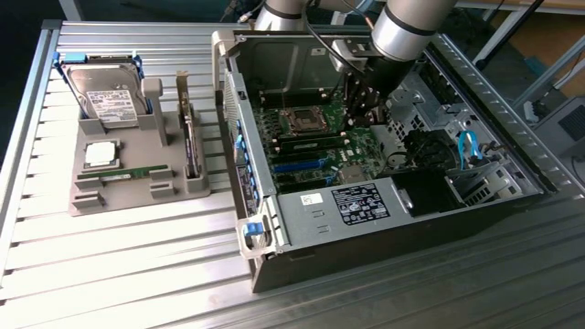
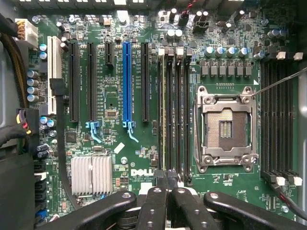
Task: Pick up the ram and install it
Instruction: 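Press down the ram until it locks into place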
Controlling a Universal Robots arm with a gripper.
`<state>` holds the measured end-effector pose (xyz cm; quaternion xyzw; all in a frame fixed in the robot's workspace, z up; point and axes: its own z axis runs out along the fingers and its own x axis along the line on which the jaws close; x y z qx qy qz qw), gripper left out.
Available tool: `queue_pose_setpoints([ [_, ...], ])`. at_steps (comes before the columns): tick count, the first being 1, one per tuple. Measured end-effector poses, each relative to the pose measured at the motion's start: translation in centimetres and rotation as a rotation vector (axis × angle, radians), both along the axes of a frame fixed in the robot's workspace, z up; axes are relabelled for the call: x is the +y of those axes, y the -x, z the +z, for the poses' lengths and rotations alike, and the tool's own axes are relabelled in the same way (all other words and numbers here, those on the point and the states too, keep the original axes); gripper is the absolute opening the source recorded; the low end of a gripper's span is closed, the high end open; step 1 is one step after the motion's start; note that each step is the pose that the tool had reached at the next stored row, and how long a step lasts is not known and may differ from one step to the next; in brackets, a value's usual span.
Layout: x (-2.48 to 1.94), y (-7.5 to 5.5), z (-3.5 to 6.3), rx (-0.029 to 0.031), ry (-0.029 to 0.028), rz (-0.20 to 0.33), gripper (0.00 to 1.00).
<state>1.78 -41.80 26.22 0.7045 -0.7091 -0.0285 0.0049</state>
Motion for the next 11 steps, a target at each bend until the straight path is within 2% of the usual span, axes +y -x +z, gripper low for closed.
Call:
queue_pose_setpoints([
  [7,0.00,0.00,-0.30,-0.0011,0.0002,0.000,0.10],
  [8,0.00,0.04,-0.31,-0.0051,-0.0006,0.000,0.10],
  [9,0.00,0.10,-0.32,-0.0122,-0.0015,0.000,0.10],
  [11,0.00,0.10,-0.31,-0.0132,-0.0012,0.000,0.10],
])
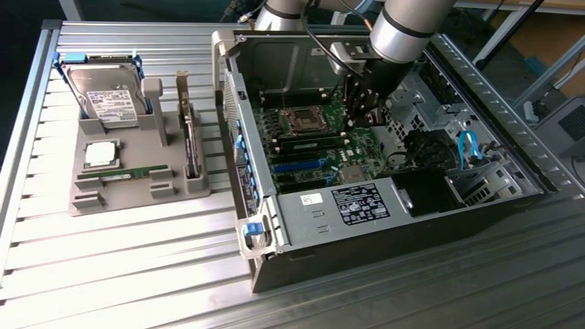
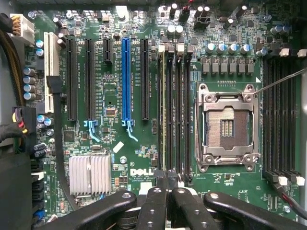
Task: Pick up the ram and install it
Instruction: 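Press down the ram until it locks into place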
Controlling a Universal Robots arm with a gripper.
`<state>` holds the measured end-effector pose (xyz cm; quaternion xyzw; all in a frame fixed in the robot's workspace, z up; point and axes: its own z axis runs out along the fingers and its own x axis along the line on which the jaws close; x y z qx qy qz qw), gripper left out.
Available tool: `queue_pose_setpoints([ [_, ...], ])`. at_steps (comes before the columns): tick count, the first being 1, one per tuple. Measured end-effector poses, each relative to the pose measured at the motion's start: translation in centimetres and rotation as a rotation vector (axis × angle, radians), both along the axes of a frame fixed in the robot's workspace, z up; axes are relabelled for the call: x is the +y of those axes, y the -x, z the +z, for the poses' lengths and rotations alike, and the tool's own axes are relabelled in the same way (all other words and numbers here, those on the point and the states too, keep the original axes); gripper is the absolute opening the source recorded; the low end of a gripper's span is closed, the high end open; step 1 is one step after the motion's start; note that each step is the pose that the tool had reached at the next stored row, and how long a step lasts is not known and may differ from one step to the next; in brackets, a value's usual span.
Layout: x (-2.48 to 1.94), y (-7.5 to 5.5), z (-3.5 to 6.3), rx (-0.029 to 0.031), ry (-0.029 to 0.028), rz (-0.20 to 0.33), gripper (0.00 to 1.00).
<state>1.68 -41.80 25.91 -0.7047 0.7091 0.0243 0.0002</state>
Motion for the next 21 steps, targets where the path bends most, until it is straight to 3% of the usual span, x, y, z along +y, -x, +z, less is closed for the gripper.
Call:
queue_pose_setpoints([
  [13,0.00,-0.72,-0.01,-0.0001,0.0000,0.000,0.10],
  [21,0.00,-0.73,-0.82,-0.0001,-0.0001,0.000,0.10],
])
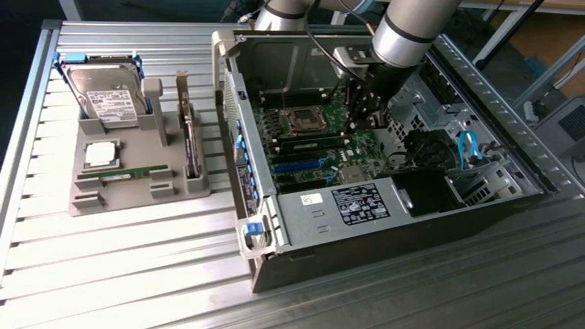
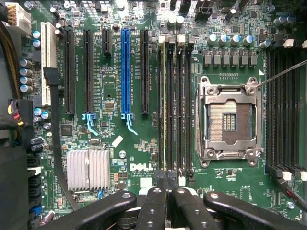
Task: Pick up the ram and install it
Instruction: 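Press down the ram until it locks into place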
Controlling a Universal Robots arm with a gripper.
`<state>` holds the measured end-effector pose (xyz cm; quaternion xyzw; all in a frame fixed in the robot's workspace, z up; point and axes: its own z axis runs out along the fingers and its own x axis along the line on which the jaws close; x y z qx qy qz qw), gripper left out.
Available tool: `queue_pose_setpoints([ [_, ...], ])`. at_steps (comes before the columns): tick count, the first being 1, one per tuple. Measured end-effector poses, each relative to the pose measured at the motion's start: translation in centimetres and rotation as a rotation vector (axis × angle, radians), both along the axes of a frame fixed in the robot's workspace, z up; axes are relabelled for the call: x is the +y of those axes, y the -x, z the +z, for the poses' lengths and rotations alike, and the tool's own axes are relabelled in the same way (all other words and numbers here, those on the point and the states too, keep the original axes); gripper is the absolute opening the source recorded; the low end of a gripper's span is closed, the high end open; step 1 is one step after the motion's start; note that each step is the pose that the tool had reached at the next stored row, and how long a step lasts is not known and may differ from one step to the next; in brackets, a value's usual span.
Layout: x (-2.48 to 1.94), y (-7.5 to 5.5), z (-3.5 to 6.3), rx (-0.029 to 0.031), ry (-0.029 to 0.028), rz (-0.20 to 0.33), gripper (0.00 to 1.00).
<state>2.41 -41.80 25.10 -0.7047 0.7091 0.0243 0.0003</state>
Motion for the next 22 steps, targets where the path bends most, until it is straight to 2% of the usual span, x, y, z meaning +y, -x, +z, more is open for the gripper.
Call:
queue_pose_setpoints([
  [7,0.00,0.00,-0.64,0.0000,0.0001,0.000,0.10],
  [11,0.01,0.00,-0.69,0.0000,0.0000,0.000,0.10],
  [15,0.31,-0.01,-0.71,0.0000,0.0000,0.000,0.10],
  [22,0.31,0.00,-1.01,0.0000,0.0003,0.000,0.10],
])
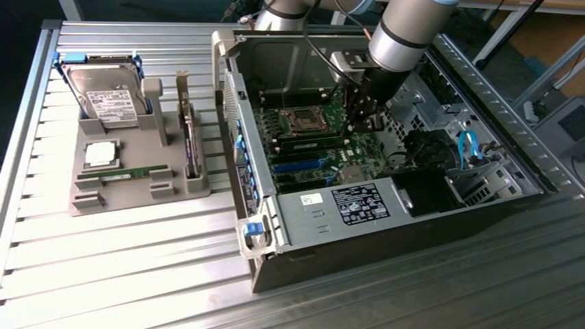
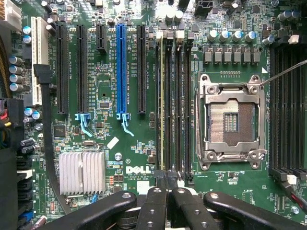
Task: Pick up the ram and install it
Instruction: 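Press down the ram until it locks into place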
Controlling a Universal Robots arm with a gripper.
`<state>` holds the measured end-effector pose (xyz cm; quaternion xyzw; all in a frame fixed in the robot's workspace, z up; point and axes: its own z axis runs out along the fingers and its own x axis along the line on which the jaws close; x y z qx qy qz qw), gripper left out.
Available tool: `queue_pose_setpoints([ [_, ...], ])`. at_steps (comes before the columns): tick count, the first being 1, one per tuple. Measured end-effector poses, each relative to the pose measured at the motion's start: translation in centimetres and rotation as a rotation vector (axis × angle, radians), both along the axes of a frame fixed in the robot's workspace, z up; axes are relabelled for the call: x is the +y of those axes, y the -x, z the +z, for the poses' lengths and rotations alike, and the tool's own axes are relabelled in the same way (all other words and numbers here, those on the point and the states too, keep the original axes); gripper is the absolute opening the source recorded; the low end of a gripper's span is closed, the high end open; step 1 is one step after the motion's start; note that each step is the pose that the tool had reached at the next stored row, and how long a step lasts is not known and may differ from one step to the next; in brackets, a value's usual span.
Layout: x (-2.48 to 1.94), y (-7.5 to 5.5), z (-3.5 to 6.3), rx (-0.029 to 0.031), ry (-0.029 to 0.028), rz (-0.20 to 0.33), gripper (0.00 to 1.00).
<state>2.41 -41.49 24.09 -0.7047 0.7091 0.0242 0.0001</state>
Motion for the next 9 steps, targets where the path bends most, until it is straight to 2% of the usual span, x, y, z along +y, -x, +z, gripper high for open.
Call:
queue_pose_setpoints([
  [9,0.00,0.00,-0.30,-0.0001,0.0000,0.000,0.10],
])
